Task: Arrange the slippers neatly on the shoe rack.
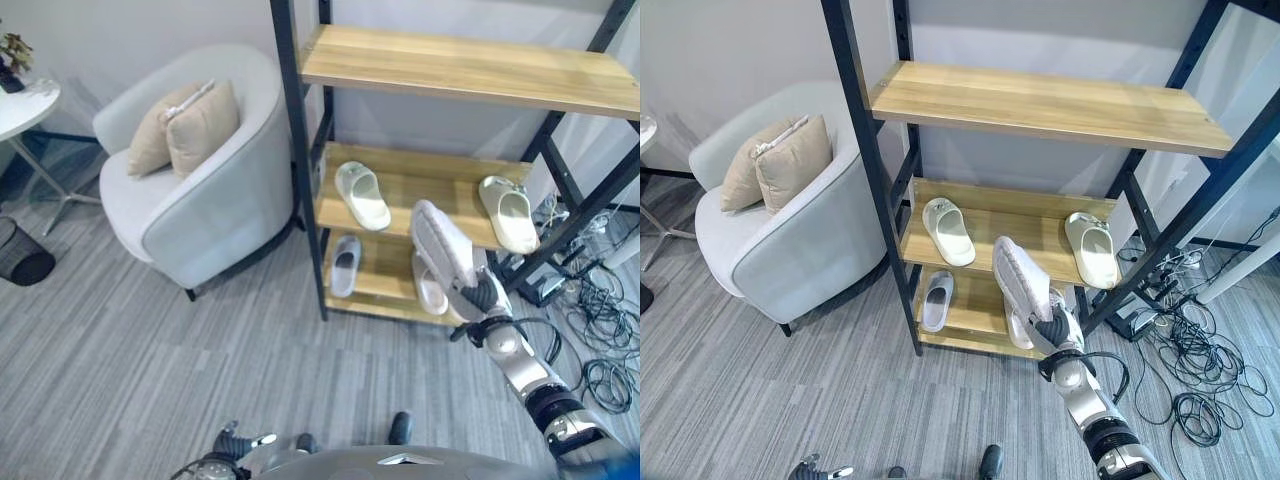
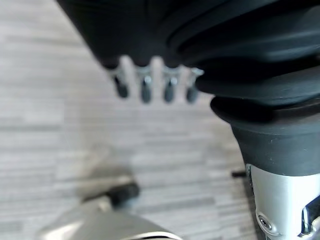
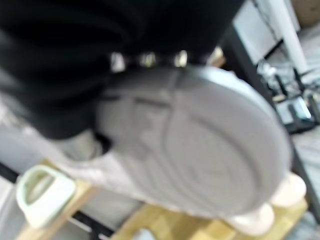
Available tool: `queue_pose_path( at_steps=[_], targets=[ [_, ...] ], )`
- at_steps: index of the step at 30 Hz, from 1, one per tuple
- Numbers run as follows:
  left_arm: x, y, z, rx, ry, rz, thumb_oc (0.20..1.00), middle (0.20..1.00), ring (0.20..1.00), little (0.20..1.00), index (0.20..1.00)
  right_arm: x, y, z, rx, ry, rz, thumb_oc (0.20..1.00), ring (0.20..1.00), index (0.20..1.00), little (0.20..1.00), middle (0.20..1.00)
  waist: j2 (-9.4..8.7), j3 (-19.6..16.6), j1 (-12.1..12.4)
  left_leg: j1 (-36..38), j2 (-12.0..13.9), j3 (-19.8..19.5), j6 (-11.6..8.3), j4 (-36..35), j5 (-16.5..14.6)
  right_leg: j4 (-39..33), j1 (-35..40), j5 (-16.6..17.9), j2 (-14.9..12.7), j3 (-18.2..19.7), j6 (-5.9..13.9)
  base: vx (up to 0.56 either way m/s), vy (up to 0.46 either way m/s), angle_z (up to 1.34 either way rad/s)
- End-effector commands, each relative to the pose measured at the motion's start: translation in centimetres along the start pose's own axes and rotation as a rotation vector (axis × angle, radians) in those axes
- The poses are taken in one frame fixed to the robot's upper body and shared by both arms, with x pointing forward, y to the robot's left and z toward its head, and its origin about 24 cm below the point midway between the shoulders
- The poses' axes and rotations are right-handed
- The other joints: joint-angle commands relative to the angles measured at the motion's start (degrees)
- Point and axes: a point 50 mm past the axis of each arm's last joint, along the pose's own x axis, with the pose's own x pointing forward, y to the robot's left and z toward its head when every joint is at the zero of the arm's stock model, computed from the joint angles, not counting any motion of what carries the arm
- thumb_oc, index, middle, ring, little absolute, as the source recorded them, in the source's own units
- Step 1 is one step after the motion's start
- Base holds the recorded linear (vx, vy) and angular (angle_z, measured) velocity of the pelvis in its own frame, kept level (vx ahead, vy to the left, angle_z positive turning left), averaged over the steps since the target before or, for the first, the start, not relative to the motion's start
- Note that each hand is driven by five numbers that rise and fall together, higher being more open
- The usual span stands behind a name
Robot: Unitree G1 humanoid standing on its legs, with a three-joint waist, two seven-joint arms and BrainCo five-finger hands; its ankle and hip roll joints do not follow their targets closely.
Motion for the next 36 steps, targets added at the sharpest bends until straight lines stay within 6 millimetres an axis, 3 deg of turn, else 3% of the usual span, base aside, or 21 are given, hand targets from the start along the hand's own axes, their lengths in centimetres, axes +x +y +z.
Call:
queue_pose_path(
  at_steps=[1,8,9,11,12,17,22,23,27,36],
  targets=[
    [0.3,-0.2,0.5,0.039,0.008,-0.021,1.0,1.0,1.0,1.0,1.0,1.3,-1.0,2.2,0.063,-0.076,-0.044,0.2,0.2,0.2,0.2,0.2,0.47,2.55,0.37,-0.91,0.66,-0.7,-1.67,0.28,-1.83,0.6,8.27,-5.86,-0.98,-0.1,5.09,0.0,0.0,0.0],
    [0.1,-0.5,-0.3,0.009,0.039,-0.029,1.0,1.0,1.0,1.0,1.0,0.0,-0.3,-0.5,0.126,0.031,-0.036,0.2,0.2,0.2,0.2,0.2,0.93,1.25,-0.58,0.8,0.68,0.06,-1.58,0.28,-2.2,0.6,9.16,-5.99,-0.97,0.67,5.1,-0.02,-0.005,-0.06],
    [-0.1,-0.5,-0.8,-0.025,0.061,-0.025,1.0,1.0,1.0,1.0,1.0,-2.6,-1.2,-0.8,0.198,-0.029,-0.026,0.2,0.2,0.2,0.2,0.2,1.02,1.42,-1.64,1.5,0.82,0.37,-1.7,0.28,-2.36,0.6,9.58,-5.97,-0.88,0.97,5.18,-0.04,-0.018,-0.05],
    [-0.1,-0.5,-0.9,-0.051,0.064,-0.024,1.0,1.0,1.0,1.0,1.0,-5.6,-1.8,-1.6,0.175,-0.068,-0.021,0.2,0.2,0.2,0.2,0.2,1.07,1.0,-3.27,2.04,0.92,1.08,-1.58,0.28,-2.5,0.6,9.55,-5.82,-0.67,1.73,5.15,-0.06,-0.034,-0.18],
    [-0.1,-0.8,-0.9,-0.052,0.061,-0.037,1.0,1.0,1.0,1.0,1.0,-6.5,-1.3,-3.5,0.19,0.008,-0.012,0.2,0.2,0.2,0.2,0.2,1.35,0.56,-4.01,2.69,1.07,1.44,-1.56,0.28,-2.61,0.6,9.79,-5.79,-0.54,2.28,5.13,-0.04,-0.042,-0.51],
    [-0.1,-1.0,-0.6,-0.105,0.051,-0.048,1.0,1.0,1.0,1.0,1.0,-7.2,0.2,-6.2,0.29,0.162,0.006,0.2,0.2,0.2,0.2,0.2,1.97,0.82,-4.78,3.8,1.28,1.92,-1.43,0.28,-2.58,0.6,10.26,-5.8,-0.15,3.49,4.7,-0.01,-0.022,-0.47],
    [-0.1,-0.3,-0.5,-0.16,0.032,-0.009,1.0,1.0,1.0,1.0,1.0,-7.3,0.3,-7.1,0.307,0.212,-0.017,0.2,0.2,0.2,0.2,0.2,2.12,0.93,-4.5,4.73,1.45,1.94,-1.4,0.28,-2.76,0.6,10.97,-6.01,-0.02,3.72,4.5,0.02,-0.007,0.13],
    [-0.2,-1.1,0.3,-0.159,-0.004,-0.017,1.0,1.0,1.0,1.0,1.0,-7.5,0.1,-6.5,0.302,0.174,-0.02,0.2,0.2,0.2,0.2,0.2,2.15,0.99,-4.58,4.9,1.55,2.06,-1.42,0.28,-2.76,0.6,11.13,-6.17,-0.02,3.79,4.54,0.0,0.0,0.0],
    [-0.3,-1.7,0.0,-0.197,0.02,-0.035,1.0,1.0,1.0,1.0,1.0,-7.5,0.7,-6.6,0.314,0.195,-0.005,0.2,0.2,0.2,0.2,0.2,2.12,1.15,-4.57,4.86,1.51,1.95,-1.35,0.28,-2.75,0.6,11.18,-6.22,0.09,3.73,4.42,0.0,0.0,0.0],
    [-0.3,-1.3,-0.5,-0.243,0.041,-0.022,1.0,1.0,1.0,1.0,1.0,-7.9,1.6,-7.6,0.359,0.259,0.024,0.2,0.2,0.2,0.2,0.2,1.55,0.81,-4.02,5.49,1.5,1.58,-1.18,0.28,-3.11,0.6,12.0,-6.54,0.15,3.66,4.28,0.01,0.001,0.02]
  ],
)
